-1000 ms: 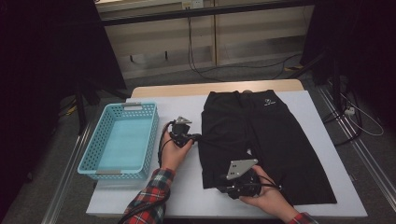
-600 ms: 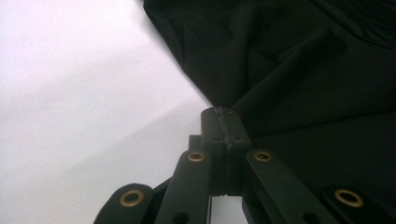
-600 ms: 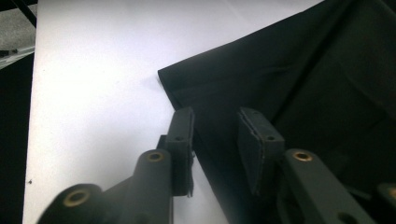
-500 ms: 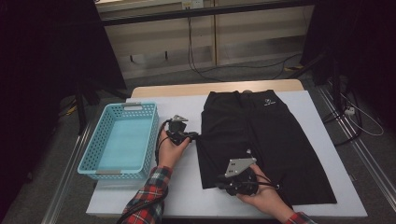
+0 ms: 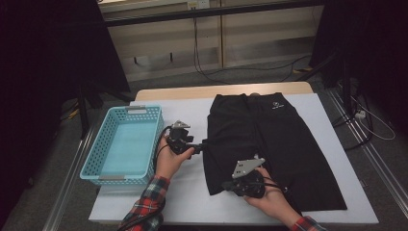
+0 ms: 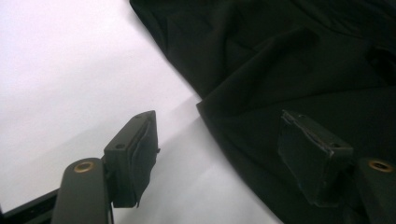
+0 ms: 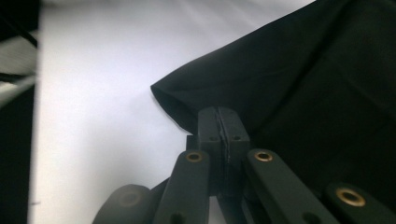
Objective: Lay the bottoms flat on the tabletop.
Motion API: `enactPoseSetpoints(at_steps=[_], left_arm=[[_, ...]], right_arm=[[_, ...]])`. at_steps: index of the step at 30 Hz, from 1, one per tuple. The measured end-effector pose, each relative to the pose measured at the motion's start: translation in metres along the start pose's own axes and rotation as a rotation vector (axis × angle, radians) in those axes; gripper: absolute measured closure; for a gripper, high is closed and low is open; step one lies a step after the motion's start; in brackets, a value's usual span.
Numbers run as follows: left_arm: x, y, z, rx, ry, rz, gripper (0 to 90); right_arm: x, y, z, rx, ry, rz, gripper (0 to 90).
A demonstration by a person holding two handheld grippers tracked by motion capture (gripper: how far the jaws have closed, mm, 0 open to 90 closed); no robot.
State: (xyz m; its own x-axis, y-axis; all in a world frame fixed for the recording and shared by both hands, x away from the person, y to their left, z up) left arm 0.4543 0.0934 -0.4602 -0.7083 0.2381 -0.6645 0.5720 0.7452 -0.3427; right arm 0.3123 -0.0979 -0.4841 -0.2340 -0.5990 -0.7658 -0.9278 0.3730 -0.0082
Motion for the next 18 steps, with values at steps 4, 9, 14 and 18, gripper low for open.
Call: enactPoseSetpoints(at_steps=[4,9,14,18], left_arm=[[0.004,-0.001,-0.006,-0.001,0.022,0.000,25.6],[0.006,-0.002,-0.006,-0.007,0.023,0.007,24.4],[0.006,-0.005,-0.005,-0.002,0.028,0.008,24.2],[0.007,-0.005,-0.003,-0.004,0.033,0.001,23.8]], right_arm=[[-0.002,0.006,-0.002,-0.061,-0.016,0.002,90.0],[-0.005,0.015,-0.003,-0.081,-0.011,-0.030,90.0],[-0.005,0.026,-0.003,-0.110,0.007,-0.052,90.0],[-0.003,0.032,-0.006,-0.120,0.023,-0.072,90.0]])
Point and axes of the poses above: each handheld gripper's, and its own axes: z roughly forward along the jaws, x roughly out of its underside, y roughly to its left, the point moved 4 cm from there along z, roughly forward along the jaws, and after that the axes turned 11 degrees about -z, right-handed, at the moved point
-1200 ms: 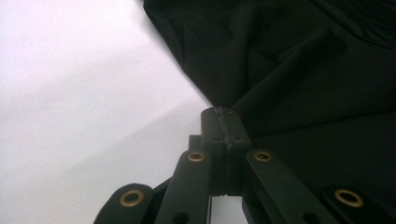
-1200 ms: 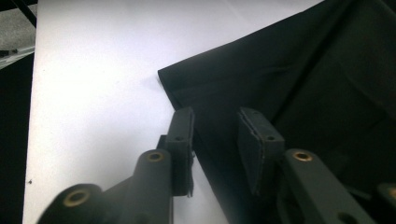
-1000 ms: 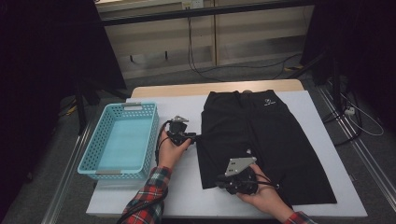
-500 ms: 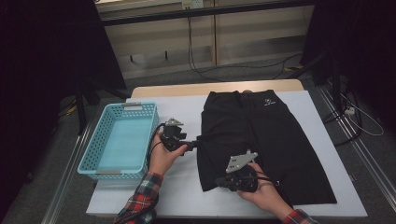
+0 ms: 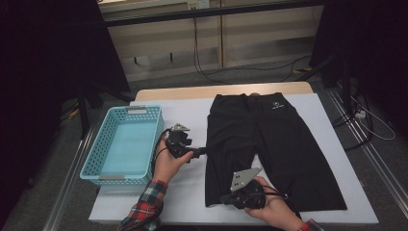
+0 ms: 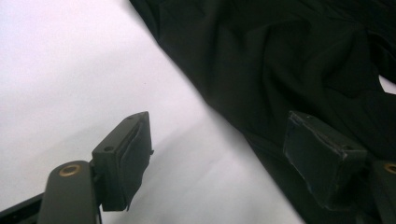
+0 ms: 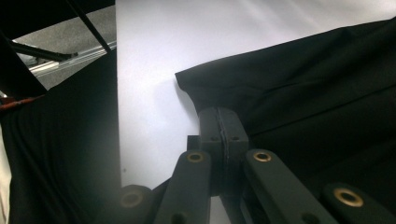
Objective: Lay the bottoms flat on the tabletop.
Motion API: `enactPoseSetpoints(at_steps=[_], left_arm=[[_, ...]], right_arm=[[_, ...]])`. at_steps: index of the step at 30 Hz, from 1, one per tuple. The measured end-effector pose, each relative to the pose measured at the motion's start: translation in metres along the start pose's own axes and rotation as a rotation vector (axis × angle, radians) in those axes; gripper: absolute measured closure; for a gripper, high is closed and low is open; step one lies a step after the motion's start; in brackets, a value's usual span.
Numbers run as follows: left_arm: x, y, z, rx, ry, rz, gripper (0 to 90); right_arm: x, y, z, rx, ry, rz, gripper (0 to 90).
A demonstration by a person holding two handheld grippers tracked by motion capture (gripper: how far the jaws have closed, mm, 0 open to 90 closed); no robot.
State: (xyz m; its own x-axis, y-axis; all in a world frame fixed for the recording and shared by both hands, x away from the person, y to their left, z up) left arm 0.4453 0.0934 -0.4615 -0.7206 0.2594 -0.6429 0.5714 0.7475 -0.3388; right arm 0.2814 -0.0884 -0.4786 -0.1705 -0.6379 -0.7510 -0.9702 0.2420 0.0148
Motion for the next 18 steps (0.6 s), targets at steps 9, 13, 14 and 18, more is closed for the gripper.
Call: enactPoseSetpoints(at_steps=[9,13,14,18], left_arm=[[-0.002,0.000,0.000,-0.004,-0.012,0.001,23.5],[-0.002,0.001,0.001,-0.004,-0.020,-0.011,23.5],[-0.002,0.000,0.001,-0.004,-0.019,-0.012,23.5],[-0.002,-0.001,0.001,0.000,-0.015,-0.007,23.5]], right_arm=[[0.004,0.000,-0.011,0.008,0.005,0.003,90.0],[0.008,-0.005,-0.019,0.027,0.003,0.013,90.0],[0.009,-0.006,-0.021,0.027,0.005,0.013,90.0],[0.009,-0.004,-0.020,0.012,0.000,0.012,90.0]])
Point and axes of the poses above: each handheld gripper's, and its own axes: z roughly forward along the jaws, x roughly out of its underside, y roughly to its left, the point moved 4 cm from there along z, roughly forward along the jaws, and after that the axes turned 11 degrees about -z, right-handed, at the moved point
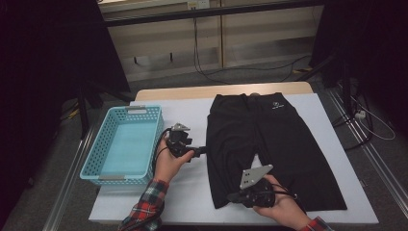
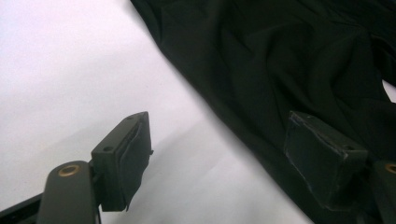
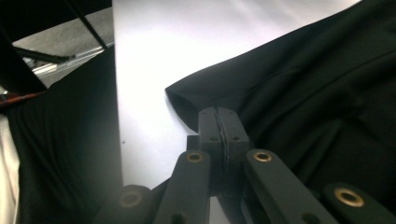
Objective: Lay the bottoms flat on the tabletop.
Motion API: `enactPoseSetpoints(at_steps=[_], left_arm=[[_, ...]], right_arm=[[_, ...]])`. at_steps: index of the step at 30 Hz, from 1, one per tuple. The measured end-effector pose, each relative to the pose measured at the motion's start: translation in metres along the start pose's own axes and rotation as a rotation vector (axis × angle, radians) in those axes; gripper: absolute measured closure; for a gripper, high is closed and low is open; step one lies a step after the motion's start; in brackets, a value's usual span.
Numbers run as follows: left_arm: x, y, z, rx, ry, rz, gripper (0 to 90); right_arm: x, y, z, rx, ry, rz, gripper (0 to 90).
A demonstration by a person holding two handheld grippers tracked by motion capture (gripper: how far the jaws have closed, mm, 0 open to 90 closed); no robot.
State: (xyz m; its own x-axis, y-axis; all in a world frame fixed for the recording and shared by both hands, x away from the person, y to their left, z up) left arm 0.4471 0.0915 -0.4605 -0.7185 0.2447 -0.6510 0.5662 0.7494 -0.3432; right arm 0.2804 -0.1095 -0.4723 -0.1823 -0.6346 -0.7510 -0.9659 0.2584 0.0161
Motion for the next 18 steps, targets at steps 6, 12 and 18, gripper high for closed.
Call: enactPoseSetpoints(at_steps=[6,12,18], left_arm=[[-0.001,-0.001,-0.001,0.003,-0.002,-0.001,23.0],[-0.002,0.002,-0.003,0.000,-0.010,-0.007,22.1],[-0.002,0.004,-0.003,-0.009,-0.007,-0.012,21.6]], right_arm=[[-0.008,0.008,0.007,0.044,-0.002,-0.077,79.8],[-0.020,0.015,0.021,0.053,-0.034,-0.117,64.4],[-0.024,0.014,0.036,0.043,-0.018,-0.115,58.6]])
Point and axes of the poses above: each handheld gripper's, and its own axes: z roughly forward along the jaws, x roughly out of its underside, y roughly to its left, the point moved 4 cm from there along z, roughly forward along the jaws, and after that the axes turned 11 degrees about -z, right-handed, at the moved point
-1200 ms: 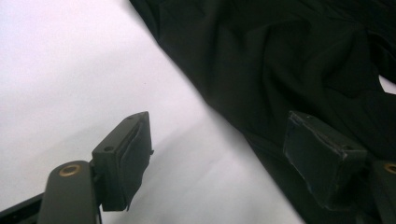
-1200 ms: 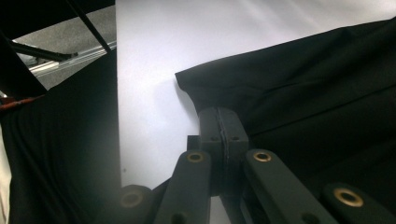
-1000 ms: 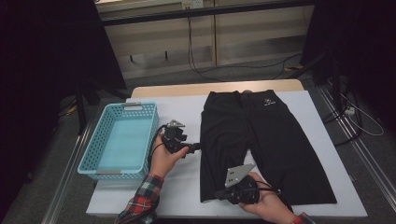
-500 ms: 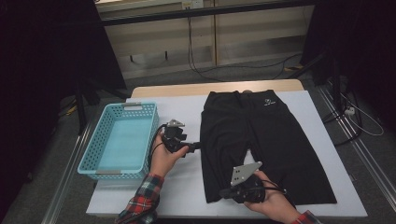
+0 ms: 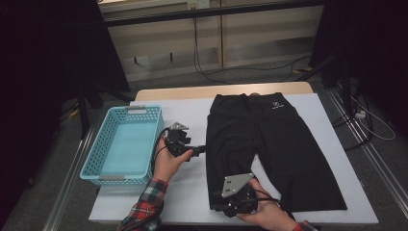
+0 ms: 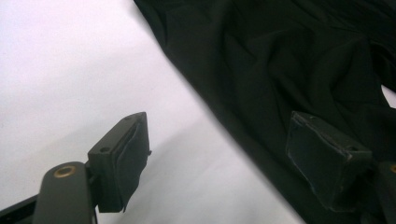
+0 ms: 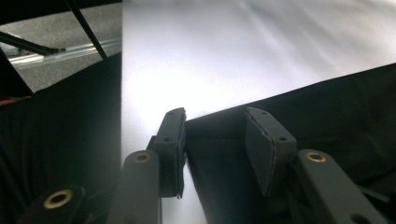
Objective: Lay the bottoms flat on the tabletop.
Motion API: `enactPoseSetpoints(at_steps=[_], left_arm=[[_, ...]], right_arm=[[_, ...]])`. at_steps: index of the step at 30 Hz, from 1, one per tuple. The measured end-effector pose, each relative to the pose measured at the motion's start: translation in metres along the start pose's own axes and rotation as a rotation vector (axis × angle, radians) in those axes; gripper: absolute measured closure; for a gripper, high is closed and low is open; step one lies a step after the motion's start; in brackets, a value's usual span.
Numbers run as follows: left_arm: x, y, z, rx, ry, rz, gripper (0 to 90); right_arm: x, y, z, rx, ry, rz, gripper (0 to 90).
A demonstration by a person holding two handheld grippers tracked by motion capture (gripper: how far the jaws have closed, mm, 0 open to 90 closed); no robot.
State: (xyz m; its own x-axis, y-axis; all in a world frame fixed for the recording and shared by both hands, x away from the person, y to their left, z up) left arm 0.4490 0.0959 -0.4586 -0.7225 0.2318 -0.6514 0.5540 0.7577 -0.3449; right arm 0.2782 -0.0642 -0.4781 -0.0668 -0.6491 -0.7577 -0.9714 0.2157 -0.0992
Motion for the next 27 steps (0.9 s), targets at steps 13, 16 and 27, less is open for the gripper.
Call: enactPoseSetpoints(at_steps=[13,16,27], left_arm=[[0.001,0.004,-0.007,-0.005,-0.010,-0.007,21.2],[0.002,0.005,-0.008,-0.002,-0.015,-0.016,21.5],[0.001,0.004,-0.008,-0.004,-0.018,-0.013,21.8]], right_arm=[[-0.002,-0.010,0.004,0.032,-0.005,0.029,90.0],[-0.009,-0.010,-0.003,0.012,-0.070,0.071,90.0],[-0.016,0.001,-0.002,-0.044,-0.082,0.073,72.2]])
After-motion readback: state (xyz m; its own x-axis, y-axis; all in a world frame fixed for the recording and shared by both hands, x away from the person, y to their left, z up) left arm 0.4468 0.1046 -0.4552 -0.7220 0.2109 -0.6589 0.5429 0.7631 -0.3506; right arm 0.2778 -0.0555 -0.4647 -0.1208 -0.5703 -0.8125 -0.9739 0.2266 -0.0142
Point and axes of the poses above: each handheld gripper's, and its own axes: z roughly forward along the jaws, x roughly out of its underside, y roughly to its left, the point moved 4 cm from there along z, roughly forward along the jaws, and after that the axes turned 11 degrees about -z, right-handed, at the moved point
